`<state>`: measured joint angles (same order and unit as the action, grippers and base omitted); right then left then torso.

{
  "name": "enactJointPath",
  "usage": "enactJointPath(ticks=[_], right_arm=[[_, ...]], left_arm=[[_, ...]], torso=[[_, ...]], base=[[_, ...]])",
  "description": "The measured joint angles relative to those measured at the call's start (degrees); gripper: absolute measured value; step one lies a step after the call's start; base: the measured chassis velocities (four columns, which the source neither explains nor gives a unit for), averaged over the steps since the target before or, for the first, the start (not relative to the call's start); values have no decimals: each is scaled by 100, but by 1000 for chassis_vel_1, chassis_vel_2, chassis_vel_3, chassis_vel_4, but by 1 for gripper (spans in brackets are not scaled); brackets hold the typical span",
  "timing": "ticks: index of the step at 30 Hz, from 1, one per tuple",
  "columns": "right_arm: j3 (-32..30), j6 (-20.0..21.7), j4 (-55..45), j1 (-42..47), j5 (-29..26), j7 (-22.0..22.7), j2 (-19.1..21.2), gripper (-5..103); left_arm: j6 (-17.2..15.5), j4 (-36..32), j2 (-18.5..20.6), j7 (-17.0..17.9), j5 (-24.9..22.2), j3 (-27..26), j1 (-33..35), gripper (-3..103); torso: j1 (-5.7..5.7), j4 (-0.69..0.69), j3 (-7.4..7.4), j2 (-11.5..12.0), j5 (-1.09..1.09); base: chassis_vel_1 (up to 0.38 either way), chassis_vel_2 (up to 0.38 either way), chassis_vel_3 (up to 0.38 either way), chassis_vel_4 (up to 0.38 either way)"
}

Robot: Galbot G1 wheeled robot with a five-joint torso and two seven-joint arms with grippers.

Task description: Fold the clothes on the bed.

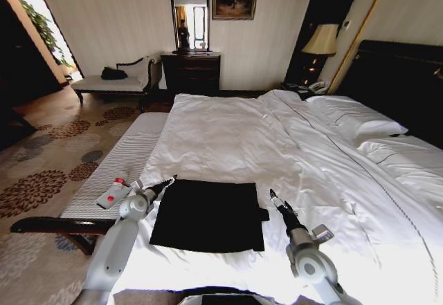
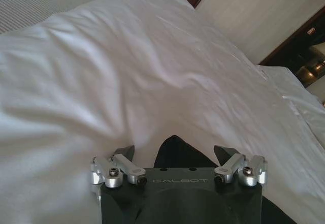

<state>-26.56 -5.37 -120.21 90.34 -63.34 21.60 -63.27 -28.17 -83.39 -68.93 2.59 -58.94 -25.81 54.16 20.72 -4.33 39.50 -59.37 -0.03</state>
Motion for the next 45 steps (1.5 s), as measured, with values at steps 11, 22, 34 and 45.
enactJointPath(ticks=[11,22,34,45], right_arm=[[-35,-7,37,14,-16,15,16,100],[-17,15,224,-271,-373,285,47,100],[464,473,1903,-1774,-1286,-376,632,100],[999,742,3303,-2599,-1336,-2162,599,100]], left_arm=[[27,36,-174,-27,-98,-34,7,44],[41,4,-133,26,-120,-80,41,7],[47,18,-23,116,-258,-214,-60,2],[16,-9,92,199,-315,-243,-67,2]], torso=[[0,-1,0,0,-1],[0,-1,0,-1,-1],[0,0,0,0,0],[0,-1,0,0,-1]], base=[[0,0,0,0],[0,0,0,0],[0,0,0,0],[0,0,0,0]])
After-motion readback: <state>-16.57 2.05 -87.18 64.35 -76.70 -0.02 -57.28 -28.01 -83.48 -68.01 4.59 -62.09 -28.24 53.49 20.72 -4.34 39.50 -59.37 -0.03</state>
